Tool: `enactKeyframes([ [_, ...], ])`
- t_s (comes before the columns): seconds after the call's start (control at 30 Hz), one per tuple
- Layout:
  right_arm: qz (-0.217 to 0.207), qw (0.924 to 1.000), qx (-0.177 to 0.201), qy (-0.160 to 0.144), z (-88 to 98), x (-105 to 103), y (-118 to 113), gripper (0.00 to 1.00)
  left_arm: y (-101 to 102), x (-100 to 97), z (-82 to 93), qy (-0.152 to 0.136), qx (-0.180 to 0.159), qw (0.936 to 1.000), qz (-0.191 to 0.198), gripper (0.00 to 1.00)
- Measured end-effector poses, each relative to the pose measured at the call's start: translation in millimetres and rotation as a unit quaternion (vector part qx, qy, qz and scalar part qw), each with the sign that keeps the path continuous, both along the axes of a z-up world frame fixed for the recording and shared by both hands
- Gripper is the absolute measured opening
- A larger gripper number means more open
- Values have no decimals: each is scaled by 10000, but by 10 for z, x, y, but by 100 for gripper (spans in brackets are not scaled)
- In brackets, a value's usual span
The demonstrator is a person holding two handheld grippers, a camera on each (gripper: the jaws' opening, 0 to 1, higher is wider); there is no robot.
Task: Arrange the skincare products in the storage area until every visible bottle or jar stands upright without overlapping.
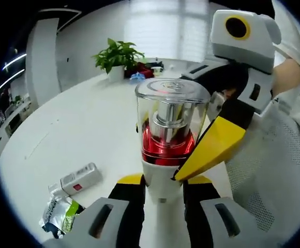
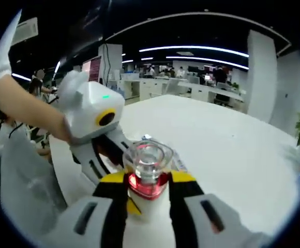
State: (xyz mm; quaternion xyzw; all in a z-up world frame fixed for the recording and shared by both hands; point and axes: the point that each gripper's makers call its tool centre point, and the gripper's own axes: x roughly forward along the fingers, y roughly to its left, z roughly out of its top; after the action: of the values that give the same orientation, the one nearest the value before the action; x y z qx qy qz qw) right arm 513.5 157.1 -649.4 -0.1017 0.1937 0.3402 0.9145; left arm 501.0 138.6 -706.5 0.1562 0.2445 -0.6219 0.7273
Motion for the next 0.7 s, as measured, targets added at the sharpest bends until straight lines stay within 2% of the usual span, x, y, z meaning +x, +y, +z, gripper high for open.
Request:
enactKeyframes([
  [0.4,-198,9997,0,-124,1,357,-141,30,-124,326,11,-162,-99,9998,-52,25],
  [0.7,-297,9994,-29,-197,6,581,-226,30,-203,554,8,-121,-186,9998,21,25],
])
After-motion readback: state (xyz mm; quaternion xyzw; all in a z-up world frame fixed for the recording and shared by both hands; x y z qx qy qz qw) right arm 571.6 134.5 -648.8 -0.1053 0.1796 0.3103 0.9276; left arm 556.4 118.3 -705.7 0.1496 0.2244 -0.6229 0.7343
